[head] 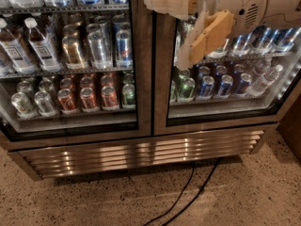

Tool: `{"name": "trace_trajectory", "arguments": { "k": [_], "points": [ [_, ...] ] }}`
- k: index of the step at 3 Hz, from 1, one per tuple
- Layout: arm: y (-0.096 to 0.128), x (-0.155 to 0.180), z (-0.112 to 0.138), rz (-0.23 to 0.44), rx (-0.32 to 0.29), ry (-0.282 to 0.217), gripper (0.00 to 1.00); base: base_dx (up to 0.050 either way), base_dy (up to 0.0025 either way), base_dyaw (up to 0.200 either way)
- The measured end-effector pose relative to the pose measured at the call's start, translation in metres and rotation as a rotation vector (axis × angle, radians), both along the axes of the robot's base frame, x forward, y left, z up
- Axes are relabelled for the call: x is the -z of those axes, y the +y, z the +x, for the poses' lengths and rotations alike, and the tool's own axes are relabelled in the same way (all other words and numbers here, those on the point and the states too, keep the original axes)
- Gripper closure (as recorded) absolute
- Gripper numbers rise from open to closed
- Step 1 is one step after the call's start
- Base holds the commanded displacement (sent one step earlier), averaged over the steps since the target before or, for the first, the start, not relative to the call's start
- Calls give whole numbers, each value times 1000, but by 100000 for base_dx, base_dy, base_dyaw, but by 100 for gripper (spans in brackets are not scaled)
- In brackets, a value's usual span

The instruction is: Open left fridge door

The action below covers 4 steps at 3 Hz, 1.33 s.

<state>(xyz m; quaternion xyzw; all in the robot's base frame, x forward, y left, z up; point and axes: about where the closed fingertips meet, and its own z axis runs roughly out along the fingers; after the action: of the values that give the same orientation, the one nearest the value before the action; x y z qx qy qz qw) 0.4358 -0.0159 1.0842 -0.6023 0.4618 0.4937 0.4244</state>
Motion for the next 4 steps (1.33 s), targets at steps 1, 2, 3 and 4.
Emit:
{"name": "trace_trajectory", "arguments": {
  "k": [1,2,3,4],
  "points": [
    [-10,25,14,-50,27,55,0,0,0,0],
    [-10,25,14,-50,27,55,0,0,0,0],
    [-16,71,27,-40,43,118,0,0,0,0],
    [-20,117,40,-29,56,182,0,0,0,0]
  ]
}}
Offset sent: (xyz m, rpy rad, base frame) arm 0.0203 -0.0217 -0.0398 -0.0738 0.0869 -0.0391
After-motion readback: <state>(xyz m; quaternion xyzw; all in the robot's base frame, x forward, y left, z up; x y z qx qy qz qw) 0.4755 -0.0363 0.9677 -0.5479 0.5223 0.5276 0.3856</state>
